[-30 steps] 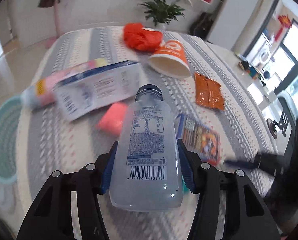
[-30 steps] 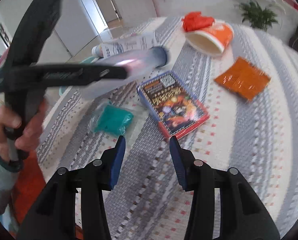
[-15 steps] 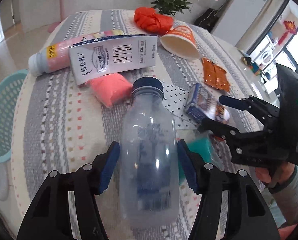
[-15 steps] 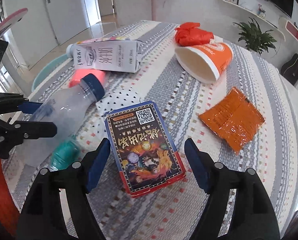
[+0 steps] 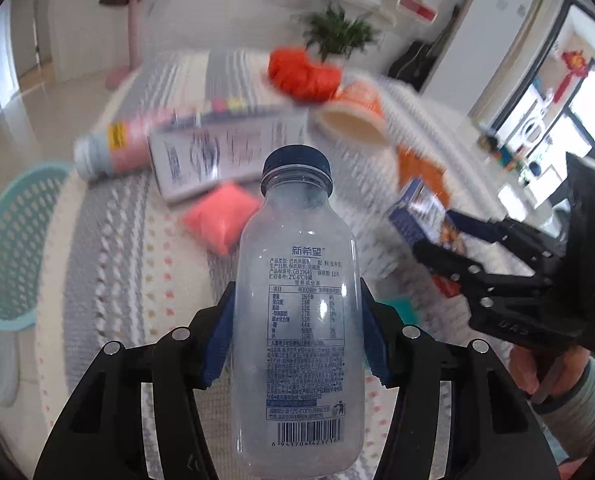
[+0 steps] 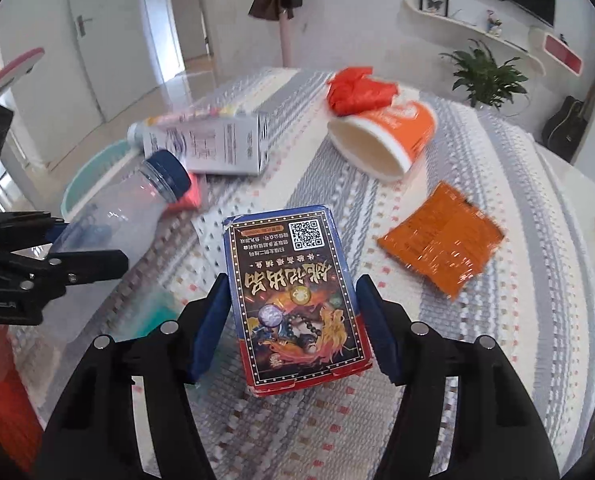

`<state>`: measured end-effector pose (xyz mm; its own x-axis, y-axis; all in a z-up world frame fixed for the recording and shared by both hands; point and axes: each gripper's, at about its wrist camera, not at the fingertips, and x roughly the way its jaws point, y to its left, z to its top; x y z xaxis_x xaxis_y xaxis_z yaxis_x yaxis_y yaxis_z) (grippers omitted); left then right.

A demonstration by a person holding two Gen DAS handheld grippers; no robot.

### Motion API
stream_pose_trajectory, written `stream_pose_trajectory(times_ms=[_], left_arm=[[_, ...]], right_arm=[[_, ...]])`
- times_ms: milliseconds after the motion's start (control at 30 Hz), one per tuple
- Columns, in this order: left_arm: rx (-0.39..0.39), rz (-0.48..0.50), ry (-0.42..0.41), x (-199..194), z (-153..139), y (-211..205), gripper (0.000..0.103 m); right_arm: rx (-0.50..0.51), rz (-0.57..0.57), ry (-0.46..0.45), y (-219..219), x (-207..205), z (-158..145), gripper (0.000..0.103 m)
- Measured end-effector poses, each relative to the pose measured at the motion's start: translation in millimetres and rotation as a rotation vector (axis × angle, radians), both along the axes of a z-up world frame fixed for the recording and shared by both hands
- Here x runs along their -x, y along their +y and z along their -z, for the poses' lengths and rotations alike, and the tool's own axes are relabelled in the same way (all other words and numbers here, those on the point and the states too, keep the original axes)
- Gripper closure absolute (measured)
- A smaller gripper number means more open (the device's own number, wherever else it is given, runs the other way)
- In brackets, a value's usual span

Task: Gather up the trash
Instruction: 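Grasp the clear plastic bottle with the left gripper while the right grasps the card box, then carry the bottle and card box over the blue basket and open both grippers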

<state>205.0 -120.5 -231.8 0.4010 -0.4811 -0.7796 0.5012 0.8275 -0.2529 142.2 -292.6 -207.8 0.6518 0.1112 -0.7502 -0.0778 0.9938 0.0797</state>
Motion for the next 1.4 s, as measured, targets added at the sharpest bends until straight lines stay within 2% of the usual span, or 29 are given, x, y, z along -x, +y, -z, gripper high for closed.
stream_pose_trajectory(times_ms=[200, 333, 433, 667, 800, 967, 1167, 1233, 1333, 1400], left_arm=[[0.11, -0.065, -0.105, -3, -48, 35, 0.049], [0.148, -0.162, -0.157, -15, -67, 75, 0.049], [0.173, -0.242, -0.165, -30, -73, 112, 0.049], [0.193, -0.403, -0.15, -67, -70, 187, 0.049], [0.184, -0.499, -0.113, -95, -51, 231, 0.049], [0.149, -0.597, -0.07, -125, -22, 273, 0.049], [0.114, -0.628, -0.023, -157, 4, 299, 0.049], [0.102, -0.633, 0.009, -167, 13, 301, 0.042], [0.085, -0.637, 0.009, -173, 18, 305, 0.04], [0.07, -0.636, 0.007, -176, 20, 305, 0.033]], right_arm=[[-0.031, -0.025, -0.081, 19, -7, -48, 0.043], [-0.078, -0.067, -0.137, 51, -25, -80, 0.043], [-0.086, -0.114, -0.167, 88, -47, -97, 0.043], [-0.106, -0.22, -0.186, 175, -99, -114, 0.043], [-0.102, -0.262, -0.161, 223, -129, -109, 0.043], [-0.117, -0.265, -0.087, 268, -172, -84, 0.043], [-0.123, -0.255, 0.015, 303, -214, -48, 0.04], [-0.135, -0.254, 0.062, 309, -227, -38, 0.04], [-0.151, -0.23, 0.077, 308, -239, -31, 0.04], [-0.187, -0.223, 0.105, 301, -245, -26, 0.038]])
